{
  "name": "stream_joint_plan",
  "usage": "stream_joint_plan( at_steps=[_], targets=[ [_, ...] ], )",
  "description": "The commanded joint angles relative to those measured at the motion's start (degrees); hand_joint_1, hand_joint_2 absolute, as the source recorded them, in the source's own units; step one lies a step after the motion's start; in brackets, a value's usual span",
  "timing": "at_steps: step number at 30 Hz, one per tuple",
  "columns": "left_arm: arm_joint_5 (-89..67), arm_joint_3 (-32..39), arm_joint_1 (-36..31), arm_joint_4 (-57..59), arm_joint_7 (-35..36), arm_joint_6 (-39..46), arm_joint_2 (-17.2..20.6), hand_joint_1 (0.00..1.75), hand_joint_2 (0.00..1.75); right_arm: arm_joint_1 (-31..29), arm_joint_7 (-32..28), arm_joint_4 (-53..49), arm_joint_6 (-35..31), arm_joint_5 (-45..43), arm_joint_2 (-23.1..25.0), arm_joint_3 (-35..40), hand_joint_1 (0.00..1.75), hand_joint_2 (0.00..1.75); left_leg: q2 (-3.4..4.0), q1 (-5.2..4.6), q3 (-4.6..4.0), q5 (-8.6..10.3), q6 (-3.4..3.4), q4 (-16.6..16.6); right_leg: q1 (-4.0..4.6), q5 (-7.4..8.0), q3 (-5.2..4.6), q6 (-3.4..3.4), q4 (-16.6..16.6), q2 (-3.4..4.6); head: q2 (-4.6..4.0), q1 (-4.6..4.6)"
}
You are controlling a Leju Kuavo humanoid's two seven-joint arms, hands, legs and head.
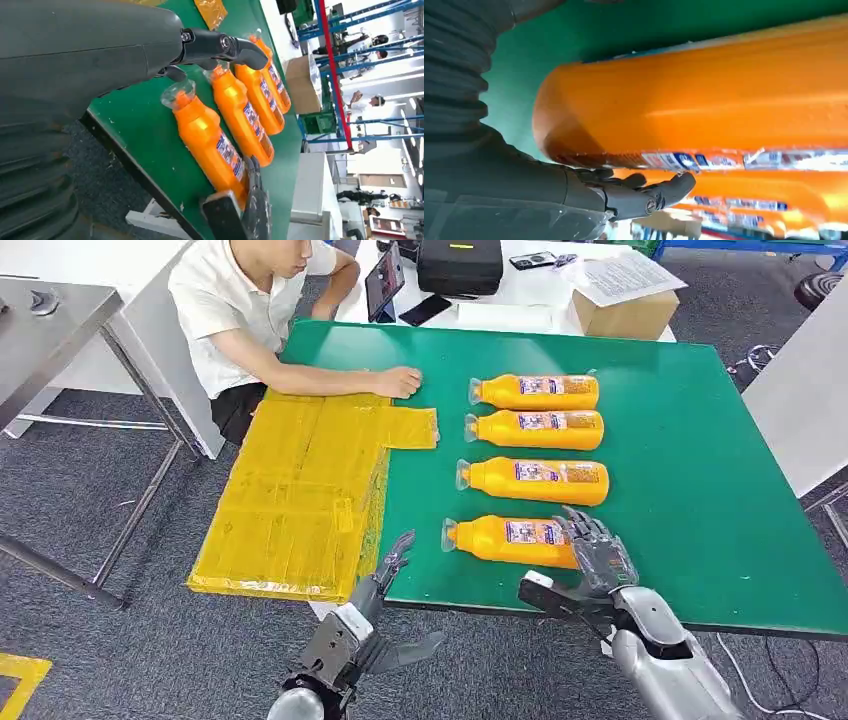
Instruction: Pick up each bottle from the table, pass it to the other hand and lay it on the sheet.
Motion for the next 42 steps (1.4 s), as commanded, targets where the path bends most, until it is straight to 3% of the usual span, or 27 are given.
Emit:
stream_joint_plan(
  at_steps=[1,20,24,28,36,38,42],
  targets=[
    [-0.4,0.1,-0.7,2.0,0.2,-0.3,0.4,0.0,1.75,-1.2,0.8,3.7,5.5,-2.1,-6.1,7.0,1.75,1.75,-0.19,0.05,0.22,-0.02,-0.07,0.0,0.05,-0.06,0.3,-0.07,-0.1,-0.13,0.0,0.02],
    [-0.7,-0.2,-0.5,1.6,0.0,-0.3,0.7,0.0,1.75,1.4,1.0,2.3,6.4,-6.2,-7.6,5.2,1.75,1.75,-0.33,0.07,0.35,-0.01,-0.1,-0.1,0.04,-0.05,0.48,-0.11,-0.2,-0.16,0.0,0.0],
    [-0.4,-0.3,-0.7,1.5,-0.4,-0.2,0.6,0.0,1.75,5.0,-3.2,-1.5,3.9,-11.6,-4.9,1.1,1.75,1.75,-0.33,0.06,0.38,-0.01,-0.08,-0.1,0.04,-0.06,0.5,-0.09,-0.2,-0.18,0.0,0.02],
    [-0.4,-0.4,-0.7,1.4,-0.4,-0.2,0.7,0.0,1.75,5.6,-3.1,-2.4,4.0,-11.6,-4.5,1.2,1.75,1.75,-0.23,0.08,0.45,-0.08,-0.08,-0.1,0.07,-0.06,0.57,-0.13,-0.2,-0.08,0.0,0.0],
    [8.1,3.3,-0.3,4.0,-1.0,0.8,-0.3,0.0,1.75,11.7,-15.2,-19.4,-2.3,-26.1,8.5,-6.4,1.75,1.75,0.05,0.11,0.36,-0.12,-0.06,-0.1,0.12,-0.01,0.4,-0.13,-0.1,0.19,0.0,0.0],
    [11.2,3.3,-0.1,4.0,-2.1,0.1,-0.1,0.0,1.75,13.0,-16.3,-23.5,-3.5,-27.3,10.5,-5.6,1.75,1.75,0.27,0.14,0.44,-0.19,-0.16,-0.1,0.15,-0.03,0.38,-0.24,-0.1,0.42,0.0,0.0],
    [17.6,3.3,0.7,2.4,-1.6,-1.7,0.4,0.0,1.75,14.4,-15.2,-25.0,-6.4,-28.3,12.3,-5.7,1.75,1.75,0.03,0.13,0.14,-0.12,-0.1,-0.1,0.13,-0.07,0.12,-0.16,0.1,0.12,0.0,-0.02]
  ],
)
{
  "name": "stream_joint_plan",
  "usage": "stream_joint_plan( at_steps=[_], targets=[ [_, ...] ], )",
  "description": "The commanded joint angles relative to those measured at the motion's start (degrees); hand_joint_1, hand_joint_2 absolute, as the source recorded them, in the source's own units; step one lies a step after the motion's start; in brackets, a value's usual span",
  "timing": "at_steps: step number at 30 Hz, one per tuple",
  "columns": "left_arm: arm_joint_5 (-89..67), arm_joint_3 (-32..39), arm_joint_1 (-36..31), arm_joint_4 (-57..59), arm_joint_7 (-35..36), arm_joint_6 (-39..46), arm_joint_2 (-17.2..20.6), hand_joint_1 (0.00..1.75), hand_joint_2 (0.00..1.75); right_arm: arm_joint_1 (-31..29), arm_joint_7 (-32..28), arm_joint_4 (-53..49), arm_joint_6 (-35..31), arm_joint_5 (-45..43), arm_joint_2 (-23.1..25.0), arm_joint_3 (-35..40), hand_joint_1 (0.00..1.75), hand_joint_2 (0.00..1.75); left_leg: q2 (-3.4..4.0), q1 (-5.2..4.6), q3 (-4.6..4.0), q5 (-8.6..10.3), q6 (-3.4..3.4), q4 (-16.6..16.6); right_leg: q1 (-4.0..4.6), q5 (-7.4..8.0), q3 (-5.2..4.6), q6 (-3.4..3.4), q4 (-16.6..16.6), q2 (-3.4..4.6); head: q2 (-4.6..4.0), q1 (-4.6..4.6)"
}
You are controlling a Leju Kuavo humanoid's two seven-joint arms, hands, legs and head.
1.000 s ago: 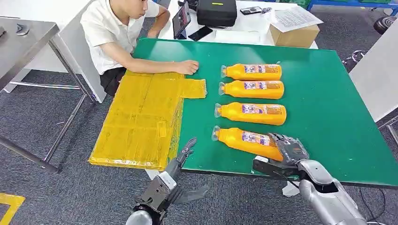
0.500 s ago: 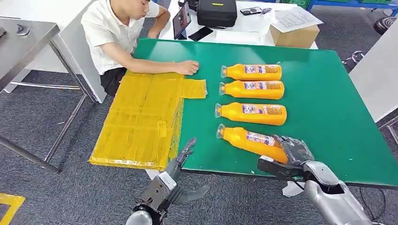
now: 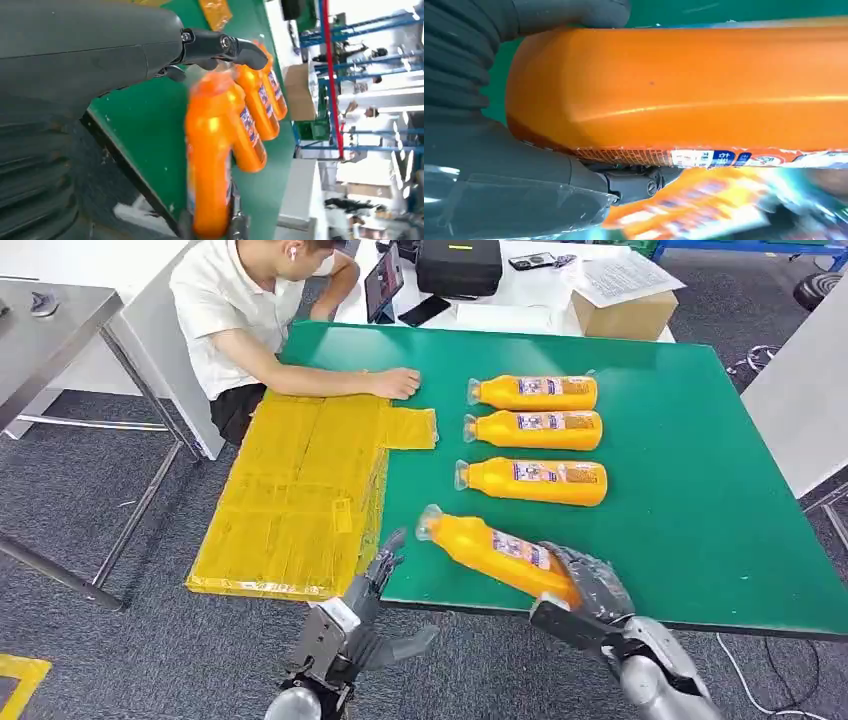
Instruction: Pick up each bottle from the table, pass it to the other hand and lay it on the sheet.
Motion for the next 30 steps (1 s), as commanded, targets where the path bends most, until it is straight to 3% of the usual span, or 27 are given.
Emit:
stream_joint_plan(
  at_steps=[1,5,21,25,30],
  targets=[
    [10.9,2.2,0.7,1.7,-0.4,-2.8,0.9,0.0,1.75,4.0,-0.2,-10.9,-6.5,-2.4,11.0,-2.8,1.73,1.75,0.06,0.06,0.15,-0.1,-0.16,0.0,0.05,-0.1,0.09,-0.17,0.0,0.13,0.0,0.02],
    [13.5,1.6,1.6,-0.4,-0.1,-2.9,2.0,0.0,1.75,2.8,0.3,-5.9,-12.5,-1.4,14.0,-3.5,1.75,1.75,0.23,0.11,0.18,-0.12,-0.13,-0.1,0.08,-0.05,0.12,-0.15,-0.1,0.3,0.0,0.04],
    [18.3,0.0,1.4,-3.1,-0.5,-7.3,3.2,0.0,1.75,-0.6,-1.1,2.7,-11.1,-2.9,16.9,1.8,1.69,1.75,0.13,0.03,-0.09,-0.04,-0.1,-0.1,0.01,-0.02,-0.13,-0.11,0.0,0.17,0.0,0.04],
    [18.9,0.2,0.0,-2.1,-0.2,-9.2,2.5,0.0,1.75,-2.1,-4.2,6.0,-7.3,-2.9,18.3,7.3,1.75,1.75,0.16,0.03,-0.05,-0.06,-0.1,-0.1,0.01,-0.01,-0.09,-0.11,-0.1,0.23,0.0,0.07],
    [21.8,0.2,-3.7,2.0,1.0,-10.2,1.1,0.0,1.75,-2.9,-10.9,9.0,-11.1,-3.8,20.3,15.3,1.75,1.75,0.07,0.04,-0.15,-0.01,-0.1,-0.1,0.01,-0.01,-0.16,-0.12,0.0,0.12,0.0,0.06]
  ],
)
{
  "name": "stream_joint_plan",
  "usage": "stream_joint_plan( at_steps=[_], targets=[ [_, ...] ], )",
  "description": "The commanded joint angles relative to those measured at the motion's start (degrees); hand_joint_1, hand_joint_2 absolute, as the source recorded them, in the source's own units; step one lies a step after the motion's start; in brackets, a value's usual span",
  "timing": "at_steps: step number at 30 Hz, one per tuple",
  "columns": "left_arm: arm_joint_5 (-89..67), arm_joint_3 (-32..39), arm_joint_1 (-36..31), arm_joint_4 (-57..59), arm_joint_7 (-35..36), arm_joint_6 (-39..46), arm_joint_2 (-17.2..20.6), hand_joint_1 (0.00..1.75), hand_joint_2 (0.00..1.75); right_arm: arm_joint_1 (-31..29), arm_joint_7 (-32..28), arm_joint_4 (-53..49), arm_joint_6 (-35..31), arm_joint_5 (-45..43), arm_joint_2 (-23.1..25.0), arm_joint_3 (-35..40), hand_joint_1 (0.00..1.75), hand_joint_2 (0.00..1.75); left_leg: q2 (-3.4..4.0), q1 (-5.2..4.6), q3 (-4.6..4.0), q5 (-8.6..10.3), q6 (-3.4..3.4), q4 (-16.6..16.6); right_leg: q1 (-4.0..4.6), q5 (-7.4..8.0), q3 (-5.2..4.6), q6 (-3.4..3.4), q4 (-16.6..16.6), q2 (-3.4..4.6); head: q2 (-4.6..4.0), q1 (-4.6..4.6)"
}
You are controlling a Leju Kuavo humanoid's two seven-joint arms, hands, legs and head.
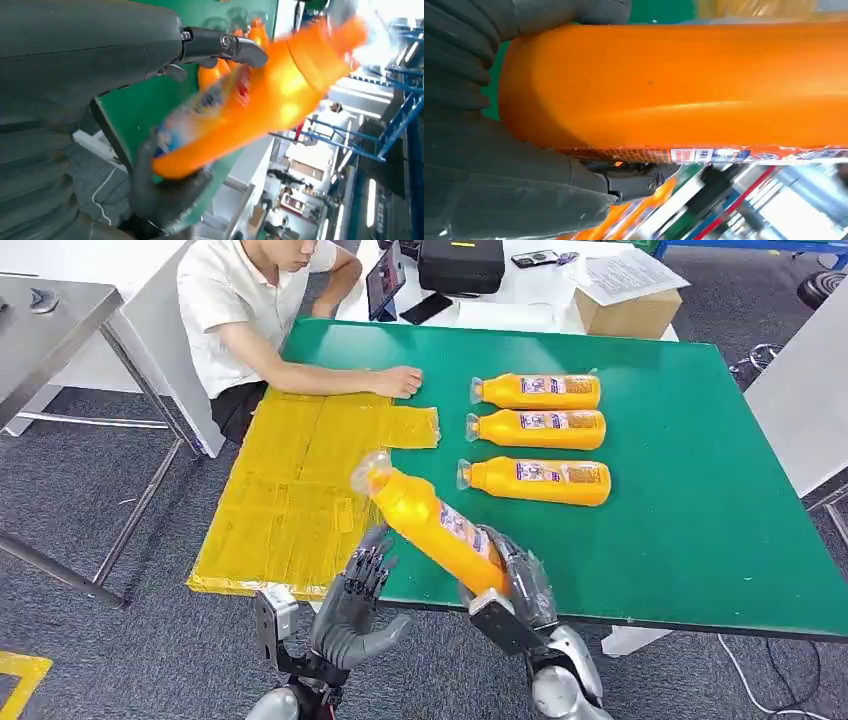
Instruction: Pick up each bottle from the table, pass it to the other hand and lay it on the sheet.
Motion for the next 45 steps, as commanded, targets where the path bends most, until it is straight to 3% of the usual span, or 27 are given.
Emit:
stream_joint_plan(
  at_steps=[1,5,14,17,20,25,27,28,29,30,31,32,33,41,45],
  targets=[
    [4.0,-0.5,-5.8,6.4,1.6,-1.3,-0.4,0.0,1.75,-4.2,-8.1,9.2,-3.3,-1.9,3.2,13.6,1.75,1.75,0.09,0.09,0.28,-0.07,-0.15,-0.1,0.09,-0.03,0.24,-0.16,-0.1,0.15,0.0,-0.02],
    [6.6,-0.7,-8.3,9.6,1.7,-1.8,-1.3,0.0,1.75,-4.2,-12.5,4.9,-8.0,-4.1,2.9,17.6,1.75,1.75,0.07,0.1,0.31,-0.08,-0.15,-0.1,0.09,-0.05,0.24,-0.16,-0.1,0.13,0.0,-0.02],
    [8.2,-0.5,-9.1,10.2,1.5,-1.4,-1.6,0.0,1.75,-4.3,-12.5,2.1,-10.0,-6.9,2.5,19.3,1.75,1.75,0.05,0.02,0.09,-0.02,-0.07,0.0,0.01,-0.02,0.07,-0.08,0.0,0.07,0.0,0.0],
    [9.5,-0.5,-9.3,9.7,1.0,-1.7,-1.6,0.0,1.75,-4.4,-12.5,3.7,-7.7,-8.3,2.9,18.9,1.59,1.75,0.03,0.04,0.16,-0.05,-0.12,0.0,0.04,-0.04,0.12,-0.12,0.0,0.08,0.0,0.0],
    [10.1,-0.7,-8.4,6.6,-0.1,-2.6,-1.1,0.0,1.75,-4.1,-12.3,6.7,-4.0,-10.4,3.6,17.4,1.62,1.75,0.05,0.03,0.18,-0.05,-0.12,0.0,0.03,-0.04,0.14,-0.11,0.0,0.09,0.0,-0.02],
    [10.1,-0.5,-8.0,5.3,-0.9,-2.9,-0.9,0.0,1.75,-4.0,-12.3,7.8,-3.5,-10.5,3.7,16.9,1.66,1.75,0.05,0.07,0.2,-0.07,-0.12,0.0,0.06,-0.06,0.16,-0.12,0.0,0.1,0.0,0.0],
    [9.3,0.5,-6.6,3.0,-2.5,-2.8,-1.3,0.0,1.75,-4.2,-10.7,9.6,0.0,-11.1,3.8,16.6,1.64,1.75,0.07,0.07,0.25,-0.09,-0.13,0.0,0.07,-0.08,0.2,-0.13,0.0,0.11,0.0,0.0],
    [9.2,0.8,-6.1,2.2,-2.6,-2.8,-1.4,0.05,1.75,-4.2,-10.6,10.9,1.1,-11.0,3.9,16.6,1.55,1.75,0.05,0.07,0.15,-0.05,-0.1,0.0,0.07,-0.03,0.11,-0.1,0.0,0.08,0.0,0.0],
    [9.0,1.6,-5.7,1.2,-3.0,-2.5,-1.6,0.96,1.75,-4.1,-10.4,12.3,2.7,-10.9,4.0,16.6,1.43,1.75,0.08,0.09,0.27,-0.11,-0.13,0.0,0.08,-0.07,0.23,-0.14,-0.1,0.13,0.0,0.0],
    [8.7,2.0,-5.5,0.7,-3.5,-2.1,-1.7,1.75,1.75,-3.9,-10.6,13.1,3.1,-10.8,4.2,16.6,1.19,1.75,0.06,0.06,0.19,-0.06,-0.1,0.0,0.06,-0.04,0.15,-0.1,-0.1,0.09,0.0,0.0],
    [8.7,2.6,-5.1,0.0,-3.6,-1.9,-2.0,1.75,1.75,-3.8,-10.6,13.9,4.0,-10.9,4.4,16.9,0.38,1.75,0.11,0.11,0.31,-0.1,-0.14,-0.1,0.1,-0.06,0.27,-0.14,-0.1,0.14,0.0,-0.02],
    [8.9,3.3,-4.7,-0.9,-3.8,-1.6,-2.2,1.75,1.75,-3.4,-10.6,14.5,4.6,-10.9,4.5,16.9,0.09,1.75,0.07,0.09,0.25,-0.07,-0.12,-0.1,0.08,-0.07,0.22,-0.13,-0.1,0.05,0.0,0.0],
    [8.8,3.9,-4.4,-1.4,-4.1,-1.1,-2.4,1.75,1.75,-3.2,-10.5,14.8,4.9,-10.5,4.4,17.1,0.0,1.75,0.04,0.13,0.34,-0.11,-0.16,-0.1,0.12,-0.11,0.3,-0.17,-0.1,0.06,0.0,-0.02],
    [8.2,5.0,-4.0,-1.8,-4.4,-0.1,-2.3,1.75,1.75,-1.9,-10.2,14.8,4.2,-9.1,3.8,16.7,0.0,1.75,0.03,0.09,0.25,-0.07,-0.13,-0.1,0.08,-0.09,0.19,-0.13,-0.1,0.02,0.0,0.0],
    [4.8,6.4,-5.2,-1.8,-6.7,3.2,-1.6,1.75,1.75,0.5,-12.5,12.7,-0.9,-9.4,4.1,13.4,0.0,1.75,0.02,0.04,0.13,-0.03,-0.08,-0.1,0.04,-0.06,0.08,-0.09,-0.1,-0.01,0.0,0.0]
  ],
)
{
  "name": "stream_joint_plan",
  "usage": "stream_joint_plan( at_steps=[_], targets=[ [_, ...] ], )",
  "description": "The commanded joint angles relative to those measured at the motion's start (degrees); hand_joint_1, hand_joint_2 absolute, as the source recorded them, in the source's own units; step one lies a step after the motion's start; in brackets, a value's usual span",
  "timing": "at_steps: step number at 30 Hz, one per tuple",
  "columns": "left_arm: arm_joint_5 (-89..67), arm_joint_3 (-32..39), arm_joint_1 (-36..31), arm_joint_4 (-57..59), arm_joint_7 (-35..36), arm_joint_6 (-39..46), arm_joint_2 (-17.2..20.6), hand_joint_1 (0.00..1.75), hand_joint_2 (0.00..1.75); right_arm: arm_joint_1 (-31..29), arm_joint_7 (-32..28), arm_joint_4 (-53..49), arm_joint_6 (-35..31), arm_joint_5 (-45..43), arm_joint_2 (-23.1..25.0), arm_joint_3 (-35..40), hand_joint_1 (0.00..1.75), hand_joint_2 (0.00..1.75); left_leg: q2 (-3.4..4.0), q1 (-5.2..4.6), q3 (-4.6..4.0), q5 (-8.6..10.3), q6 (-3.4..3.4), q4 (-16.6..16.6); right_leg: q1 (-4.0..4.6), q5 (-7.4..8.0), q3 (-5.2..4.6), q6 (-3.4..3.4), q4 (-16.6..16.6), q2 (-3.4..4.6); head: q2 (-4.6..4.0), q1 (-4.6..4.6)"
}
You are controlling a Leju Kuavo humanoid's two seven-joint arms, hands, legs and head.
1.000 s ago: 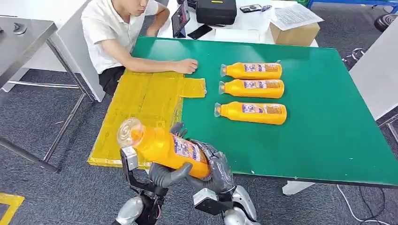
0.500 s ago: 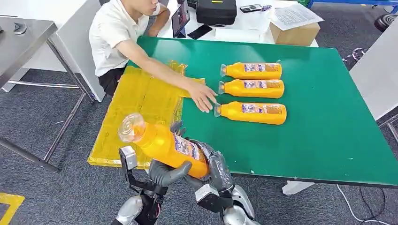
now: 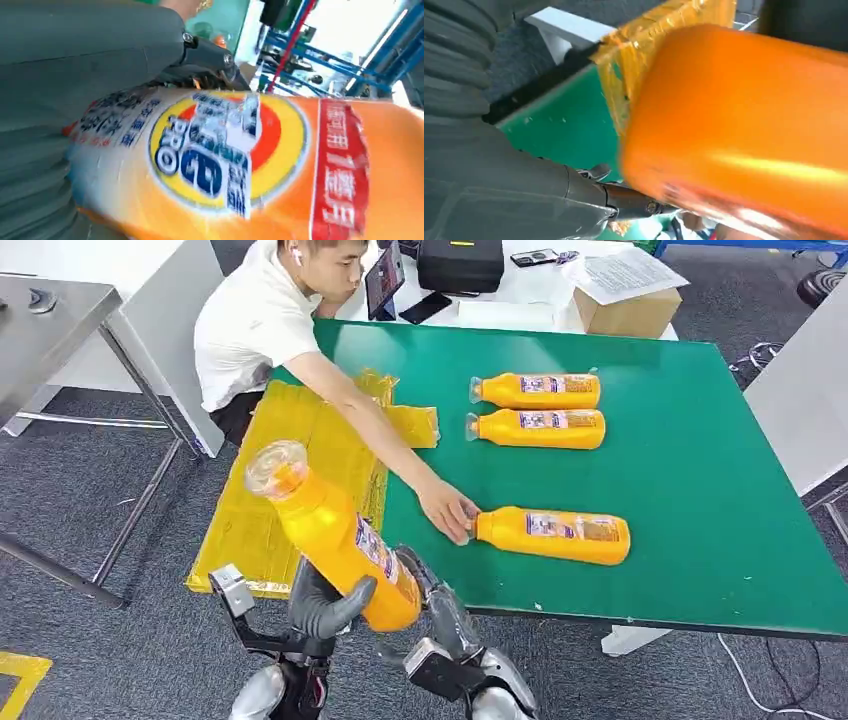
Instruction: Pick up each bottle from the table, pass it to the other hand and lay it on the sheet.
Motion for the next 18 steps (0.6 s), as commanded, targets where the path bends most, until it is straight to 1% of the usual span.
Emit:
stream_joint_plan(
  at_steps=[1,5,6,8,9,11,12,13,14,15,16,17,18],
  targets=[
    [-2.3,3.4,-3.5,-0.6,-2.2,3.4,0.2,1.75,1.75,3.2,-2.3,1.1,-5.3,0.4,-0.4,-1.5,0.0,1.75,-0.14,0.11,0.28,-0.08,-0.13,-0.1,0.1,-0.1,0.33,-0.14,-0.1,-0.07,0.0,0.02],
    [0.1,5.8,-4.5,-0.8,1.1,1.8,0.9,1.75,1.75,3.7,-2.3,-0.4,-6.5,0.8,-1.1,-2.3,0.0,1.75,-0.02,0.04,0.13,-0.04,-0.09,0.0,0.04,-0.03,0.15,-0.1,0.0,0.06,0.0,-0.02],
    [0.1,5.8,-4.5,-0.8,1.1,1.8,0.9,1.75,1.75,3.7,-2.3,-0.4,-6.5,0.8,-1.1,-2.3,0.0,1.75,0.01,0.06,0.25,-0.08,-0.13,-0.1,0.05,-0.06,0.25,-0.14,0.0,0.1,0.0,0.0],
    [0.0,5.8,-4.4,-0.5,1.1,1.8,0.9,1.75,1.75,3.9,-2.3,-0.4,-6.6,0.8,-1.2,-2.4,0.0,1.75,-0.05,0.03,0.08,0.0,-0.06,0.0,0.02,-0.01,0.1,-0.07,0.0,-0.01,0.0,0.0],
    [0.0,5.8,-4.4,-0.5,1.1,1.8,0.9,1.75,1.75,3.9,-2.3,-0.4,-6.6,0.8,-1.2,-2.4,0.0,1.75,-0.05,0.06,0.2,-0.06,-0.11,0.0,0.05,-0.06,0.23,-0.12,0.0,0.03,0.0,0.0],
    [-0.5,5.5,-4.4,-0.3,0.9,1.9,0.8,1.75,1.75,4.0,-2.3,-0.4,-7.1,0.7,-0.9,-2.6,0.0,1.75,-0.03,0.03,0.09,-0.02,-0.06,0.0,0.02,-0.02,0.11,-0.07,0.0,0.02,0.0,-0.02],
    [-1.1,5.3,-4.5,0.1,1.0,2.1,1.0,1.75,1.75,4.2,-2.3,-0.4,-7.3,0.2,-0.7,-2.8,0.0,1.75,-0.04,0.05,0.22,-0.07,-0.1,0.0,0.04,-0.07,0.24,-0.11,0.0,0.03,0.0,0.0],
    [-3.1,5.0,-4.8,0.8,1.3,3.7,1.4,1.75,1.75,4.5,-2.3,-0.8,-7.9,-0.1,-0.8,-2.9,0.0,1.75,-0.03,0.05,0.13,-0.04,-0.08,0.0,0.04,-0.04,0.16,-0.09,0.0,0.02,0.0,0.0],
    [-13.2,2.9,-6.3,3.2,-0.3,11.1,3.2,1.75,1.75,5.0,-2.3,-1.3,-10.5,0.2,-1.2,-2.8,0.0,1.75,-0.05,0.06,0.27,-0.1,-0.12,0.0,0.05,-0.1,0.3,-0.14,0.0,0.03,0.0,0.0],
    [-25.6,0.4,-8.3,6.5,-1.5,20.1,4.9,1.75,1.75,5.5,-2.3,-2.1,-12.1,-0.2,-1.6,-2.6,0.0,1.75,-0.05,0.06,0.19,-0.05,-0.09,-0.1,0.05,-0.05,0.21,-0.11,0.0,0.01,0.0,0.0],
    [-34.8,-0.7,-10.2,10.5,-0.3,26.1,5.4,1.75,1.75,5.8,-2.3,-2.8,-13.5,-0.3,-2.0,-2.4,0.0,1.75,-0.1,0.08,0.35,-0.08,-0.15,-0.1,0.07,-0.1,0.39,-0.16,-0.1,-0.02,0.0,0.0],
    [-46.9,-0.5,-12.4,15.5,0.8,34.5,5.3,1.75,1.75,5.8,-2.3,-3.8,-15.9,0.2,-2.2,-2.5,0.0,1.75,-0.27,0.03,0.22,0.03,-0.1,-0.1,0.02,-0.07,0.3,-0.11,-0.1,-0.21,0.0,0.0],
    [-54.0,1.0,-14.5,20.0,0.8,38.3,4.9,1.75,1.75,5.7,-2.3,-5.6,-19.1,0.9,-2.2,-2.7,0.0,1.75,-0.3,0.07,0.36,-0.01,-0.15,-0.2,0.06,-0.1,0.44,-0.16,-0.1,-0.21,0.0,0.0]
  ],
)
